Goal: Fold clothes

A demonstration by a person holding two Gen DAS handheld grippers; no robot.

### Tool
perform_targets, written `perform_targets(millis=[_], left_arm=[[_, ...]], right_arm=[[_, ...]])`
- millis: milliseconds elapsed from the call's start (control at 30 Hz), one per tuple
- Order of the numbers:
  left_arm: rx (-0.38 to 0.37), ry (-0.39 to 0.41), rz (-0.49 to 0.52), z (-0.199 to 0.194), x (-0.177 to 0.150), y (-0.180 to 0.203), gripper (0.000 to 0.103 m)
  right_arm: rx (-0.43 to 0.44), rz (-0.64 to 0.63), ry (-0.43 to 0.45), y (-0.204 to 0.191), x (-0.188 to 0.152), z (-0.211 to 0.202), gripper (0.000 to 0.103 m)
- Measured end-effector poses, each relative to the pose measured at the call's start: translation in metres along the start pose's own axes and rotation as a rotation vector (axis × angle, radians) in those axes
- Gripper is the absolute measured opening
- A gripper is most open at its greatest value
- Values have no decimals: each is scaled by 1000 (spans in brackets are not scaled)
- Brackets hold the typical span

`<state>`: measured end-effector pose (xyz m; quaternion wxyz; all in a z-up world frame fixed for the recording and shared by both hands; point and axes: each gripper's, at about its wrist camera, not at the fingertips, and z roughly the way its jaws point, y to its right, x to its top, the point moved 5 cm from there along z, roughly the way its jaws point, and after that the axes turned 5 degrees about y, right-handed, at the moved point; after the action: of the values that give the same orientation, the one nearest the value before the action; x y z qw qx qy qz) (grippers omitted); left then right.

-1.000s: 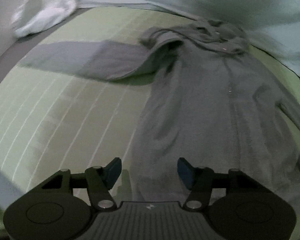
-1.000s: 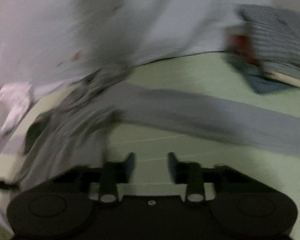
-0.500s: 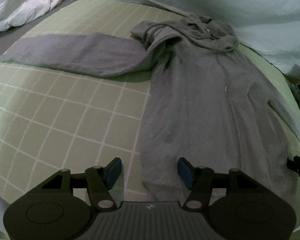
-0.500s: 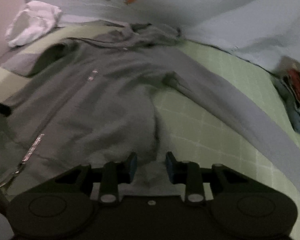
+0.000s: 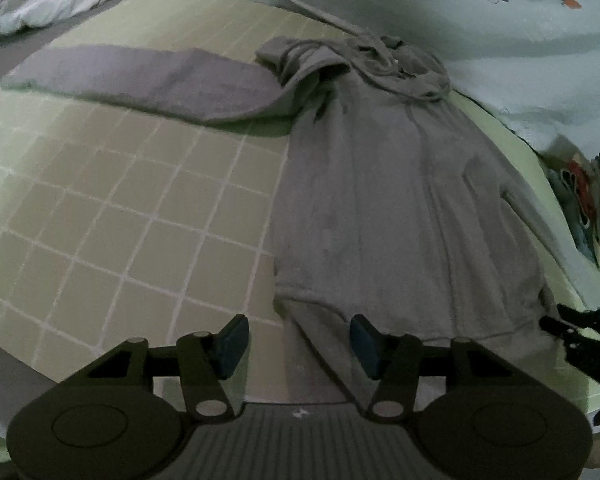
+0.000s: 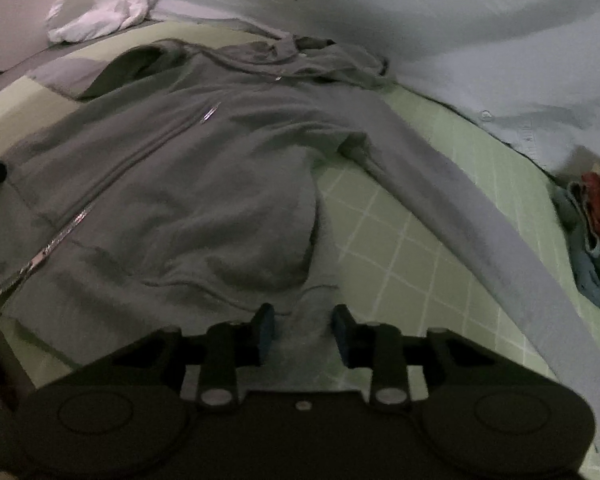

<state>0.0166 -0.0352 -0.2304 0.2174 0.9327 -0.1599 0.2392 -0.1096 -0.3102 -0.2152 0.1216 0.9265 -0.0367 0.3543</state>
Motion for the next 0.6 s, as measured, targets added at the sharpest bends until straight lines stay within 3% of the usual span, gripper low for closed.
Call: perform_targets(millis=[100, 167, 200, 233, 300, 367, 400, 467, 500, 600], left_arm=[[-19, 21, -29, 5, 2, 1, 57], [-42, 27, -107, 9, 6, -2, 11], [-58, 19, -168, 10, 8, -5, 11], [-65, 24, -206, 7, 11, -6, 10], [-133, 80, -216, -16, 20, 1, 9], [-201, 137, -215, -42, 28, 9, 9], [-198, 140, -200, -49, 30, 12, 9], [-127, 98, -139, -46, 26, 14, 13], [-89, 58, -123, -36, 20, 13, 15], [-27, -64, -127, -7, 6, 9, 21]], right_arm=[[26, 72, -25, 5, 3, 10, 15], [69, 194, -30, 15, 9, 13, 7], [108, 284, -28, 22, 12, 13, 3], [207, 457, 7, 34, 15, 7, 3], [400, 804, 133, 63, 14, -13, 3], [558, 1063, 292, 91, 6, -41, 3], [573, 1116, 337, 100, 0, -54, 2], [502, 1094, 352, 108, -15, -70, 2], [432, 1071, 295, 109, -27, -69, 2], [213, 950, -12, 92, -69, -43, 3]])
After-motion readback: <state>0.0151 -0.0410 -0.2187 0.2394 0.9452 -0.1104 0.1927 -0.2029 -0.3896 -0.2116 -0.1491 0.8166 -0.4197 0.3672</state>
